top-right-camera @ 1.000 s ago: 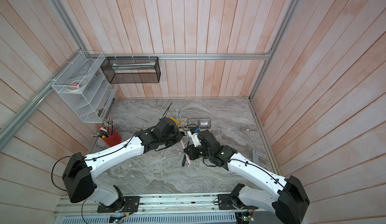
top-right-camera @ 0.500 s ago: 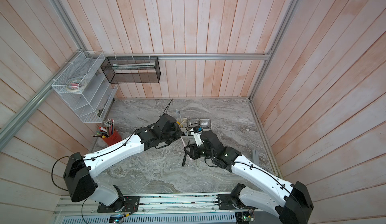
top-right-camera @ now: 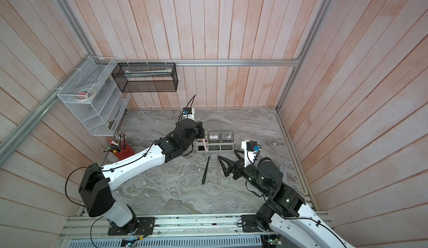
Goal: Place the toothbrush into the toothbrush holder
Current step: Place the toothbrush in the toothbrush holder.
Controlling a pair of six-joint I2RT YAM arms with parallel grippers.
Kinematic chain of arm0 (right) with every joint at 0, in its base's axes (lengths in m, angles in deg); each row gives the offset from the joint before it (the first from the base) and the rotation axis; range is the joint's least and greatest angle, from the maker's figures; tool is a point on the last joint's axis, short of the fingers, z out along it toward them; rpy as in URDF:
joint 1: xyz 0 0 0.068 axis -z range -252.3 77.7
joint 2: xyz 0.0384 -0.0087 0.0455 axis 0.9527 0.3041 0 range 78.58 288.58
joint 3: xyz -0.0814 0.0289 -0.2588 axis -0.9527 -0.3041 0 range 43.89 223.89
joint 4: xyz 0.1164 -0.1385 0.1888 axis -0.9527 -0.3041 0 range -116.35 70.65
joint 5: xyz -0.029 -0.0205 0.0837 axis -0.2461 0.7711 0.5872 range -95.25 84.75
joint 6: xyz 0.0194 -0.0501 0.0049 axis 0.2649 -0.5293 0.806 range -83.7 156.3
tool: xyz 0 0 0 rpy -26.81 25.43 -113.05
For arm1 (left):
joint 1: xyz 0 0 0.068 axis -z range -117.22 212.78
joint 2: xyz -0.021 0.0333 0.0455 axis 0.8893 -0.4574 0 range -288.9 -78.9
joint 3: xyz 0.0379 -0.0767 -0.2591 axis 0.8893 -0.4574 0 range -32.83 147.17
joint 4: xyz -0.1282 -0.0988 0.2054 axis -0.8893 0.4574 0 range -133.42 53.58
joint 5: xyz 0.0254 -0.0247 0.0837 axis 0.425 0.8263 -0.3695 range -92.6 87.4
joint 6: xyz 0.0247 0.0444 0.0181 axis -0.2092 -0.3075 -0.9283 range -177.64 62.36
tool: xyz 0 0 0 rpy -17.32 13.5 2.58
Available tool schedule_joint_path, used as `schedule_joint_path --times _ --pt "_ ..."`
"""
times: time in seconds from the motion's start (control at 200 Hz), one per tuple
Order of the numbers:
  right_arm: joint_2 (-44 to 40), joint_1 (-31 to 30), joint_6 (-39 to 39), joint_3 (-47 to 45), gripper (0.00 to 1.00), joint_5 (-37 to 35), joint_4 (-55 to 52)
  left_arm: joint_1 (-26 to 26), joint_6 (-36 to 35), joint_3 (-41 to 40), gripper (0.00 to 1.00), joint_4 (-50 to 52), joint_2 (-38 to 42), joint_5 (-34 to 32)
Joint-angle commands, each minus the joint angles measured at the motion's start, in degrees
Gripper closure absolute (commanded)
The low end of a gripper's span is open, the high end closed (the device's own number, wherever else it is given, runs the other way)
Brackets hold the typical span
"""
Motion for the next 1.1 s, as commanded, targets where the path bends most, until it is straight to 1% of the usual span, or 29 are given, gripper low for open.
schedule_joint_path --times 0.0,0.045,0.145,0.195,0.28,0.335,0.385,0.475,0.6,0.835,1.095 --pt "-1.96 0.23 -0.44 -1.90 0.02 0.08 0.98 0.44 -15.14 1.70 1.00 -15.48 -3.53 -6.70" --pt "-2.69 0.29 -0.74 -2.45 0.02 0.21 1.17 0.25 -17.10 2.86 1.00 -17.43 -5.38 -7.20" --pt "-3.82 0.21 -1.46 -3.22 0.02 0.36 1.02 -0.55 -19.21 6.36 1.00 -18.57 -9.71 -7.03" --pt "-4.19 0.16 -1.77 -3.32 0.02 0.46 0.82 -0.80 -20.58 7.75 1.00 -19.80 -11.69 -7.96" --pt "-4.81 0.23 -1.96 -3.66 0.02 0.82 0.82 -1.90 -20.64 9.18 1.00 -20.97 -14.06 -8.25" --pt "-5.07 0.21 -2.08 -3.83 0.02 0.91 0.73 -2.73 -19.06 9.91 1.00 -20.31 -14.95 -7.27" --pt "-5.16 0.26 -2.41 -3.83 0.02 0.98 0.66 -3.20 -18.28 9.89 1.00 -20.37 -15.33 -7.03" --pt "-5.16 0.16 -2.85 -4.00 0.02 1.09 0.64 -3.30 -19.22 8.51 1.00 -22.28 -15.46 -7.81" --pt "-5.16 0.21 -3.23 -4.18 0.02 1.31 1.03 -3.65 -18.70 7.41 1.00 -23.01 -15.88 -7.46" --pt "-5.54 0.29 -2.84 -4.93 0.02 1.93 1.65 -3.65 -16.89 6.59 1.00 -23.15 -16.24 -6.57" --pt "-6.38 0.22 -2.37 -5.86 0.02 2.18 1.59 -3.65 -16.58 4.73 1.00 -23.41 -16.35 -6.59"
